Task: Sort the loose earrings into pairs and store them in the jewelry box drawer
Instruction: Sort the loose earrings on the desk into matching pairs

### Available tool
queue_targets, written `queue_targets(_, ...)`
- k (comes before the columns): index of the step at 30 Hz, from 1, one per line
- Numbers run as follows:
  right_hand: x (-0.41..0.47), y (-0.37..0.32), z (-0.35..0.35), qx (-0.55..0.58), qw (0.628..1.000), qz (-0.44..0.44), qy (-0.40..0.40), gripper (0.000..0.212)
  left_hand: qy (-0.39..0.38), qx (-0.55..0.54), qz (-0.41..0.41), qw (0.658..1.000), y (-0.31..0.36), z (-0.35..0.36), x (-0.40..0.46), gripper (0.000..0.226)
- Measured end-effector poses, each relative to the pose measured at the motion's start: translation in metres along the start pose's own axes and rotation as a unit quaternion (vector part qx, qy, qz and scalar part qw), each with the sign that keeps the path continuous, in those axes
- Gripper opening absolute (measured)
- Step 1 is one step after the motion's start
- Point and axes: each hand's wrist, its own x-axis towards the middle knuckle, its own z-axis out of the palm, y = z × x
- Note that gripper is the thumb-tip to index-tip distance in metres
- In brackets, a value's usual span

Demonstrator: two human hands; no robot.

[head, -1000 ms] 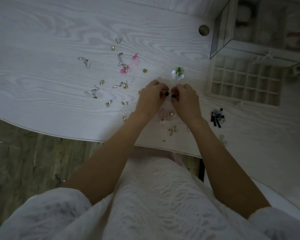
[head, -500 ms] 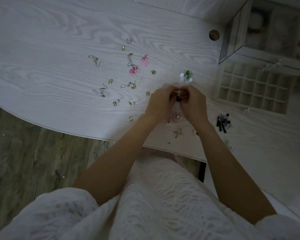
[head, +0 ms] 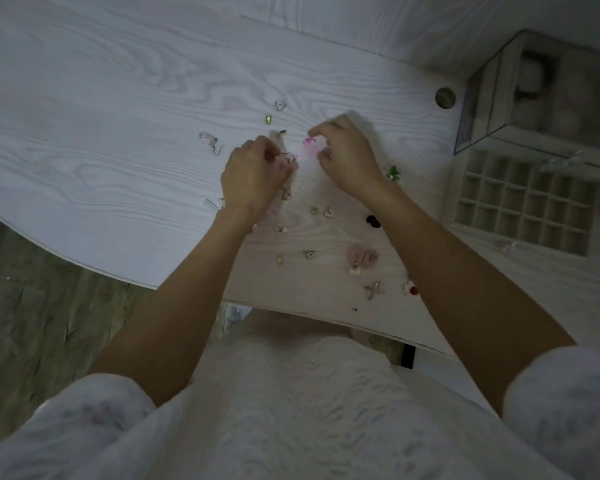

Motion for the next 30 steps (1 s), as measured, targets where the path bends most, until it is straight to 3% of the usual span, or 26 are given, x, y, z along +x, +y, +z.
queue_targets(3,0.021,-0.004,0.013,-0.028,1.000,0.006,-0.008,0.033,-0.019,0.024,0.014,0.999,0.006,0.006,0.006,0.034)
queue_targets(7,0.027,-0.007,0.017,-0.021,0.999,0.041,0.002,0.012,-0.028,-0.011,0.028,0.999,0.001,-0.001,0.006,0.024)
queue_targets(12,0.020,-0.009,0.014,0.027,0.996,0.083,0.016,0.017,-0.038,0.031,0.060,0.997,-0.016,-0.012,0.001,0.024)
queue_targets(17,0.010,-0.015,0.014,0.017,0.998,0.058,0.027,0.010,-0.055,0.086,0.089,0.991,-0.024,-0.011,-0.002,0.020)
queue_targets(24,-0.009,-0.019,0.015,0.042,0.997,0.006,0.057,0.010,-0.105,0.004,0.068,0.992,-0.008,-0.029,0.006,0.019)
queue_targets(30,-0.025,-0.011,0.015,0.035,0.996,-0.018,0.081,0.009,-0.021,-0.021,0.079,0.996,-0.011,-0.039,0.004,0.012)
